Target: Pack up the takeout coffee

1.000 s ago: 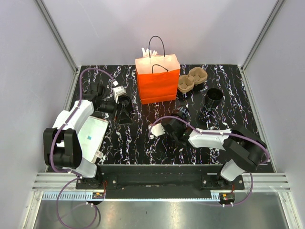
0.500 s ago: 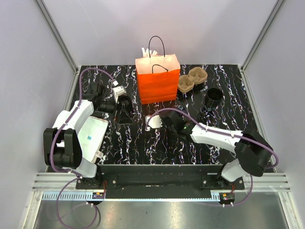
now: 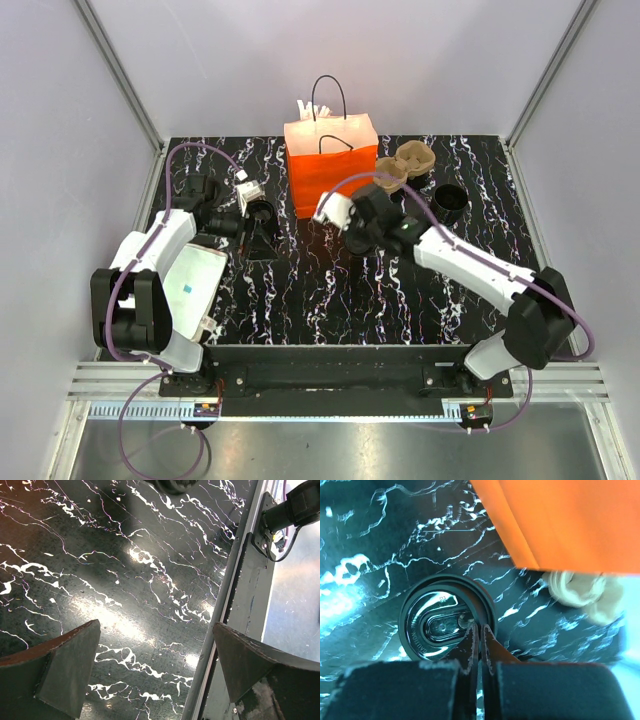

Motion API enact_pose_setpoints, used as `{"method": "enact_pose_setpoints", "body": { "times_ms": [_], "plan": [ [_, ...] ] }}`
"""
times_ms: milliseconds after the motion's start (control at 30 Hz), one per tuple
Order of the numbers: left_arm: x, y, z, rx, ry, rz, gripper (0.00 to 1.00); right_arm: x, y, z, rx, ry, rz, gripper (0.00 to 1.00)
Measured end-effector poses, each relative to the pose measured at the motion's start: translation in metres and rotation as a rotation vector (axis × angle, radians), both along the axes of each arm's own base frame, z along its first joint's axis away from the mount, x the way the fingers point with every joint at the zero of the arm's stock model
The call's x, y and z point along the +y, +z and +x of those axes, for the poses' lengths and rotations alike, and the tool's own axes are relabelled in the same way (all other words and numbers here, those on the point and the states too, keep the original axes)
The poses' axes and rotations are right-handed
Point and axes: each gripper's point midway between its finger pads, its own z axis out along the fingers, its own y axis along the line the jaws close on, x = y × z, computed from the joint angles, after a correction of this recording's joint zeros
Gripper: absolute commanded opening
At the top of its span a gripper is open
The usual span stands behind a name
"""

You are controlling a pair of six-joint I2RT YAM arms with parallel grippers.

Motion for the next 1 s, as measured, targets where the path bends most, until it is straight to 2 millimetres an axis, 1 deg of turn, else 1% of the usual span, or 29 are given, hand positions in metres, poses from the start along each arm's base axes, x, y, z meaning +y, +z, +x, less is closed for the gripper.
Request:
{"method": "enact_pose_setpoints", "body": {
  "times_ms": [100, 167, 333, 400, 467, 567, 633, 767, 867, 1000],
  "plan": [
    [0.000, 0.002, -0.001, -0.007, -0.003, -0.002, 0.99, -0.016, 0.007, 0.011, 0.086, -0.098, 0.124, 0.00],
    [0.000, 0.005, -0.003, -0.017, -0.005, -0.004, 0.99, -0.028, 0.009, 0.016, 0.141, -0.164, 0.207, 0.00],
    [-0.002, 0.015, -0.007, -0.045, -0.013, 0.001, 0.99, -0.053, 0.002, 0.023, 0.270, -0.304, 0.371, 0.00],
    [-0.007, 0.020, -0.007, -0.058, -0.026, 0.010, 0.99, -0.061, -0.004, 0.023, 0.304, -0.352, 0.422, 0.00],
    [-0.017, 0.027, -0.007, -0.080, -0.050, 0.016, 0.99, -0.065, -0.014, 0.019, 0.331, -0.385, 0.456, 0.00],
    [-0.034, 0.036, -0.007, -0.105, -0.080, 0.026, 0.99, -0.064, -0.027, 0.007, 0.372, -0.403, 0.488, 0.00],
    [-0.047, 0.040, -0.007, -0.116, -0.097, 0.033, 0.99, -0.063, -0.031, 0.002, 0.382, -0.408, 0.510, 0.00],
    [-0.076, 0.043, -0.003, -0.133, -0.130, 0.050, 0.99, -0.063, -0.033, -0.001, 0.364, -0.413, 0.545, 0.00],
    [-0.101, 0.042, 0.005, -0.135, -0.141, 0.069, 0.99, -0.062, -0.033, 0.000, 0.353, -0.411, 0.557, 0.00],
    [-0.129, 0.035, 0.020, -0.127, -0.129, 0.099, 0.99, -0.061, -0.032, 0.003, 0.342, -0.406, 0.567, 0.00]
  ]
}}
